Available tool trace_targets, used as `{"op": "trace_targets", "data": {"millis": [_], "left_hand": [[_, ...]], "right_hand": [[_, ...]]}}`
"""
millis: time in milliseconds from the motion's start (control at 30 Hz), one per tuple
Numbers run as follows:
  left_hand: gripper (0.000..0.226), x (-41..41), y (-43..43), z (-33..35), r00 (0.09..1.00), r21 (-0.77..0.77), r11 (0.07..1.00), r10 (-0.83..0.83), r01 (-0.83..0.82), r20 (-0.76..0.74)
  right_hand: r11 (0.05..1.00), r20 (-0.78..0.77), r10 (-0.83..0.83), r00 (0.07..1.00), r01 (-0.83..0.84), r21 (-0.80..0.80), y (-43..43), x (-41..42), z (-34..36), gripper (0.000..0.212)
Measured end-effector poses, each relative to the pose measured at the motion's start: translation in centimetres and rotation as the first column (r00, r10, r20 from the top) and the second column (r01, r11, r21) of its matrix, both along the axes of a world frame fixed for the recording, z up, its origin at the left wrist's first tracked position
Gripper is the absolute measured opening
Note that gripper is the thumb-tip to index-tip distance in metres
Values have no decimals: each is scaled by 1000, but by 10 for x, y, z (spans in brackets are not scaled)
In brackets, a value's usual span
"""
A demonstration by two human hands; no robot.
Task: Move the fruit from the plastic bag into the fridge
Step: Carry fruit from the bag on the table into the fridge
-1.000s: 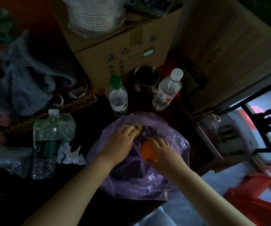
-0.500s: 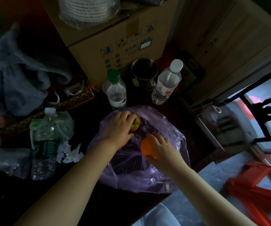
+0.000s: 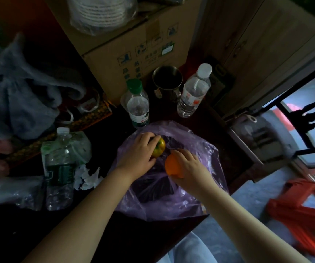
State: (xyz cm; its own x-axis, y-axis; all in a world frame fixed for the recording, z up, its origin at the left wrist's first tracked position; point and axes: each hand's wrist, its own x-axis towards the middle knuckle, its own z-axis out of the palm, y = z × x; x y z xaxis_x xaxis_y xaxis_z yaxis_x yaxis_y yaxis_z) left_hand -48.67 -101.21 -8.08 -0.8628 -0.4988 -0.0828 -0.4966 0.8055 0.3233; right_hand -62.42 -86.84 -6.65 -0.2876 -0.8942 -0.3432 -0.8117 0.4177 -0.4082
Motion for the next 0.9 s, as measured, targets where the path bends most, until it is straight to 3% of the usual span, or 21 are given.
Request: {"op": "trace_targets", "data": {"millis": [267, 500, 800, 900], "left_hand": [[75, 6, 15, 47, 989, -56, 996, -76, 69, -126], [71, -17, 52, 120, 951, -12, 980, -196, 198, -239], [72, -57, 160, 210, 751, -7, 864, -441, 503, -492], [75, -59, 209, 232, 694, -27, 814, -511, 580, -508]], "right_hand": [[963, -42, -134, 990, 120, -242, 16, 6, 44, 76], [855, -88, -300, 950, 227, -466, 71, -6, 103, 75], [636, -155, -616, 772, 371, -677, 213, 4, 197, 77], [582, -171, -693, 701, 403, -707, 273, 24, 219, 76]]}}
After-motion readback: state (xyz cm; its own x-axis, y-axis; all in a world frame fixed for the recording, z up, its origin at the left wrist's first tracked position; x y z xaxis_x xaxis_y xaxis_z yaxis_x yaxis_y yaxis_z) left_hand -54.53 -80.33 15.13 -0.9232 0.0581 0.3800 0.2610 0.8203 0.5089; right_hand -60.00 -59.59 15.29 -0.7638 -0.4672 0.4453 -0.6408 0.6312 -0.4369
